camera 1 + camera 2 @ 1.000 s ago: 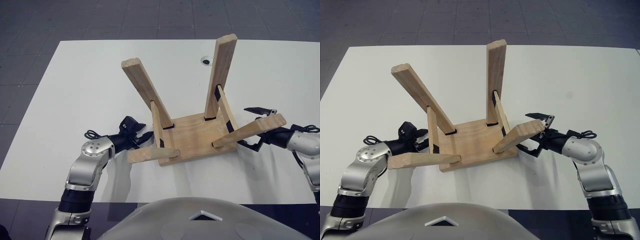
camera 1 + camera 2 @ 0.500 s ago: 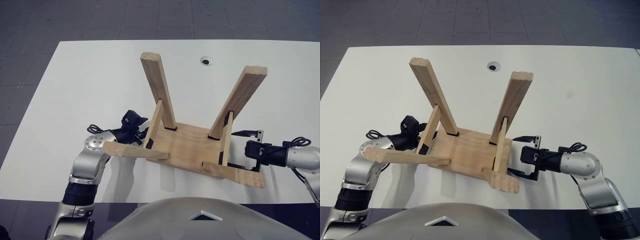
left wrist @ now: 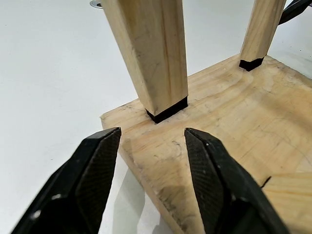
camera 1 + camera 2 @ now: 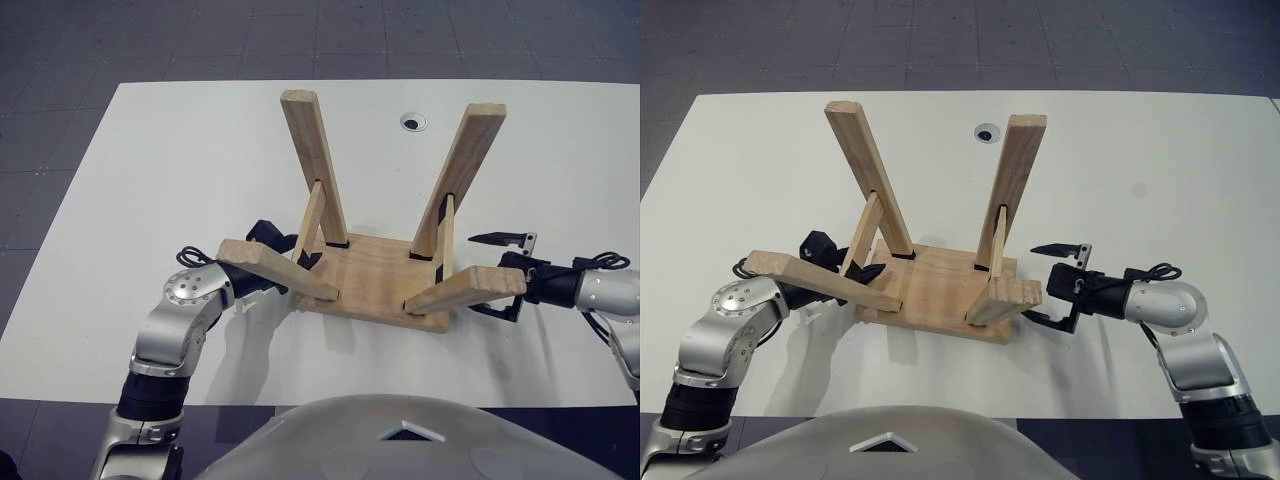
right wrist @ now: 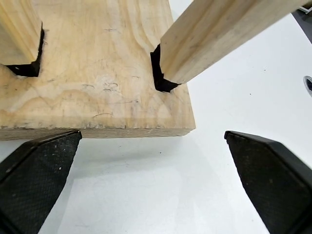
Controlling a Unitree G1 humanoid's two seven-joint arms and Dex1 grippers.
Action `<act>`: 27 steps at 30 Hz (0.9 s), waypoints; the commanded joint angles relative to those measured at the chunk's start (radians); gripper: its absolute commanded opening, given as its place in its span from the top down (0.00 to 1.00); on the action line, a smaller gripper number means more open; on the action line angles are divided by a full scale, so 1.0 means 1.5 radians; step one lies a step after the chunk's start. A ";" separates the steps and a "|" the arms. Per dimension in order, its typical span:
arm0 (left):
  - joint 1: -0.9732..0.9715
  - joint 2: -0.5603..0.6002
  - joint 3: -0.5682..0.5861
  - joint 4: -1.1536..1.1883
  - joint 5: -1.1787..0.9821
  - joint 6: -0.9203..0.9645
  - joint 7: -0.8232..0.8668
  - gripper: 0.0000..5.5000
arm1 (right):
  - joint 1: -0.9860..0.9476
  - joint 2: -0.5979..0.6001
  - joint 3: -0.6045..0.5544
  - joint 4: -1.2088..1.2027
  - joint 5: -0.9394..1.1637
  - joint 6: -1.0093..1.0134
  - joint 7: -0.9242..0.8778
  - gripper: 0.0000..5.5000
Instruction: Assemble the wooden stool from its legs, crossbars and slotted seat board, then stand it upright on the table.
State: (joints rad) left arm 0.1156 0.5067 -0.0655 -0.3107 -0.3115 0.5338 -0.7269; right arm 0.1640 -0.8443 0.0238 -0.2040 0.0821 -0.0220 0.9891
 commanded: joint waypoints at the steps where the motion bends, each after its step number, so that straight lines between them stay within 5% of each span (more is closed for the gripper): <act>1: -0.006 0.027 0.041 0.024 -0.008 -0.011 -0.006 0.56 | -0.040 -0.030 -0.037 0.047 -0.002 -0.022 0.000 0.01; 10: -0.079 0.192 0.225 0.230 -0.057 -0.038 -0.119 0.56 | -0.041 -0.070 -0.184 0.139 0.089 0.013 0.014 0.01; 19: 0.071 0.326 0.461 0.078 -0.238 -0.123 -0.502 0.34 | 0.133 -0.067 -0.429 -0.100 0.455 0.221 0.207 0.00; 27: 0.116 0.301 0.464 -0.046 -0.294 -0.110 -0.507 0.07 | 0.186 -0.062 -0.527 -0.164 0.555 0.258 0.311 0.00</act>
State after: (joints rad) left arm 0.2795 0.9751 0.6439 -0.3191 -0.7301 0.3529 -1.5122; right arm 0.4335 -0.9294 -0.7457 -0.4098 0.8902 0.3461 1.4379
